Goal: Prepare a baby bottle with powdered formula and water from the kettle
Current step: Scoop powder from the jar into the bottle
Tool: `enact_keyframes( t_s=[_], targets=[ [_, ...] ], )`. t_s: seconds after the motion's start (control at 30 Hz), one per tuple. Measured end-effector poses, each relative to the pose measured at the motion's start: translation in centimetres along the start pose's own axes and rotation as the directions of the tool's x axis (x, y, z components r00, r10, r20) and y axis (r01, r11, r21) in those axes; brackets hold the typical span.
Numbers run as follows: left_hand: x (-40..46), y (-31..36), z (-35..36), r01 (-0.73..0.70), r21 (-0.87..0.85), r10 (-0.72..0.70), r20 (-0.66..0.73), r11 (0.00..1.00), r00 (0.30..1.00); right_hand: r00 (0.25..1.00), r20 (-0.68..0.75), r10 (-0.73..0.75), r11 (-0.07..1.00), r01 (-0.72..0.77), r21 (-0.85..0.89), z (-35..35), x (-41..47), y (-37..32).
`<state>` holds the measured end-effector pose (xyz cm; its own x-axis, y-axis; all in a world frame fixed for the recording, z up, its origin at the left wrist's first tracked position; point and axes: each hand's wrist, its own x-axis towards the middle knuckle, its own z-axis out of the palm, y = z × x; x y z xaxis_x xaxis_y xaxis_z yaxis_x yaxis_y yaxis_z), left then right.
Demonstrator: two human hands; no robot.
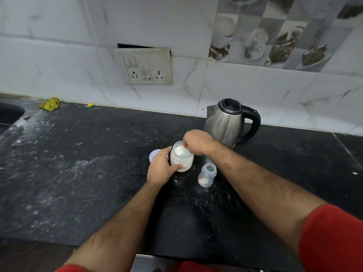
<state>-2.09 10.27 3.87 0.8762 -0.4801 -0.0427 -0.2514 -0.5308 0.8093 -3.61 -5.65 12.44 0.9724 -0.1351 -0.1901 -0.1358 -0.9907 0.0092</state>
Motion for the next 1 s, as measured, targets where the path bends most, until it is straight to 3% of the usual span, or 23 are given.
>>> enact_keyframes(
  t_s=[0.17, 0.37, 0.53, 0.67, 0.77, 1.0],
  targets=[
    [-0.1, 0.0, 0.0, -0.026, -0.006, 0.026, 0.015, 1.000, 1.000, 0.991, 0.124, -0.049, 0.988, 0.067, -0.142, 1.0, 0.6, -0.7],
    [0.0, -0.2, 0.0, -0.009, 0.002, 0.009, 0.016, 1.000, 1.000, 0.997, -0.057, -0.042, 0.999, 0.041, -0.013, 1.3, 0.5, 0.6],
    [0.1, -0.5, 0.0, -0.001, -0.008, 0.001, 0.009, 1.000, 1.000, 0.952, -0.186, 0.244, 0.926, -0.172, 0.335, 0.8, -0.9, 2.6],
    [-0.8, -1.2, 0.2, 0.020, -0.047, -0.024, -0.081, 0.999, 0.996, 0.891, -0.167, 0.422, 0.798, -0.278, 0.534, 1.8, -3.1, 4.1],
    [-2.4, -1.9, 1.0, 0.015, -0.076, -0.023, -0.103, 0.997, 0.994, 0.855, -0.146, 0.498, 0.719, -0.314, 0.620, 3.0, -5.5, 4.9],
    [-5.3, -1.5, 4.6, -0.038, -0.131, 0.047, 0.062, 0.991, 0.997, 0.772, -0.156, 0.616, 0.633, -0.367, 0.682, 6.3, -11.4, 5.1]
  ],
)
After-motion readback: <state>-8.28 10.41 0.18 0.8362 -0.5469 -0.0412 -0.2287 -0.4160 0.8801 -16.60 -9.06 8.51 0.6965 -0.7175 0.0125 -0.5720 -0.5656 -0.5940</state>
